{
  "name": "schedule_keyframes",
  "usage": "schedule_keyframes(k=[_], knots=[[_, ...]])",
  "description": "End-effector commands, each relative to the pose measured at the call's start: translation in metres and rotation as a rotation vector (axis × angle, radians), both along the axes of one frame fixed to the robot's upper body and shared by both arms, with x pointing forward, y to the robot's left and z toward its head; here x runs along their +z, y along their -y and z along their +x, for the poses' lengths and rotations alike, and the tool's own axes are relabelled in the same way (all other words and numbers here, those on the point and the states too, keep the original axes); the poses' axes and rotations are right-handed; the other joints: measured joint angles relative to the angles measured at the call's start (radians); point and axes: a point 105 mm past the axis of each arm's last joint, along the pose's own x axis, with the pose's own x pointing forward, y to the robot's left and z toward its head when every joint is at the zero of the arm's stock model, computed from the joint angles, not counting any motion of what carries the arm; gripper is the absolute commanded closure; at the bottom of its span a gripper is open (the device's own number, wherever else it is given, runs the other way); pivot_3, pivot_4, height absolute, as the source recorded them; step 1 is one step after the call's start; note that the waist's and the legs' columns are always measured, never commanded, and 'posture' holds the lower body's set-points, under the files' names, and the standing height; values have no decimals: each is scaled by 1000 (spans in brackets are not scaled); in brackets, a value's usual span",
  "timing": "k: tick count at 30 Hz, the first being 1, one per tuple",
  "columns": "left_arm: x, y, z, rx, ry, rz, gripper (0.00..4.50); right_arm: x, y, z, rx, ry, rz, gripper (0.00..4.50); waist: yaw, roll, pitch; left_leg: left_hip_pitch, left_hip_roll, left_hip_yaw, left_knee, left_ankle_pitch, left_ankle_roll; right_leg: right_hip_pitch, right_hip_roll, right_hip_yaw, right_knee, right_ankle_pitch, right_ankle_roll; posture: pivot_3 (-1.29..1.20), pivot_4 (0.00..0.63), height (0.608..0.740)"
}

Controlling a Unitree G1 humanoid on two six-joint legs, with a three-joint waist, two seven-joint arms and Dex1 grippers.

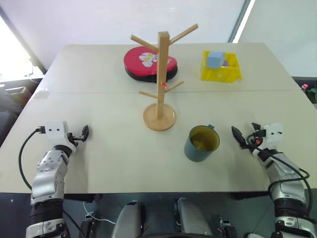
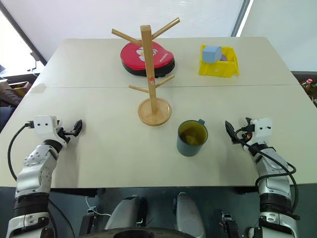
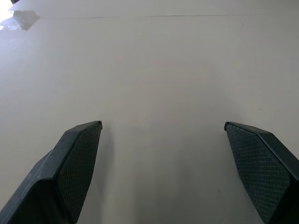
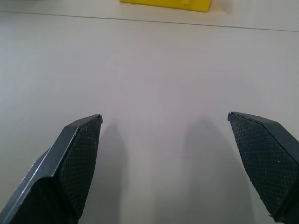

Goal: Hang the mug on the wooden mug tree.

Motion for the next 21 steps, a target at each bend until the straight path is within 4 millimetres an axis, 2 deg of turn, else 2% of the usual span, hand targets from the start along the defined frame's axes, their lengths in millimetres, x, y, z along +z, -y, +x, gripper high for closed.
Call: schedule_keyframes(k=[1, 6, 10, 14, 18, 21], knots=[[1, -3, -1, 7, 7, -7, 0, 12, 0, 3, 2, 49, -15, 22, 0, 0, 0, 0, 0, 0, 0, 0, 0, 0, 0, 0, 0, 0, 0, 0, 150, 735], [1, 3, 0, -19, -3, -14, 0, 15, -5, 3, 30, 51, -22, 22, 0, 0, 0, 0, 0, 0, 0, 0, 0, 0, 0, 0, 0, -1, -1, 0, 150, 735], [1, 17, -1, -102, -9, -23, 0, 22, -7, -3, 66, 65, -16, 22, 1, 0, 0, 0, 0, 0, 0, 0, 0, 0, 0, 0, 0, -1, -1, 0, 150, 735], [8, 47, -3, -284, 7, -25, 0, 23, -12, -10, 113, 55, -39, 22, 2, 0, 0, -1, 0, 0, 0, 0, 0, 0, -1, 0, -1, -1, -1, 0, 150, 735], [14, 90, -8, -514, 26, -45, 0, 25, -20, -14, 172, 55, -97, 22, 1, 0, 0, -1, -1, 1, 0, 0, 0, 0, -2, 0, -1, -2, -3, 0, 150, 735], [18, 114, -14, -654, 31, -68, 0, 26, -27, -18, 227, 37, -103, 22, 0, 0, 0, -1, -1, 1, 0, 0, 0, 0, -2, 0, -2, -2, -3, 0, 150, 735]])
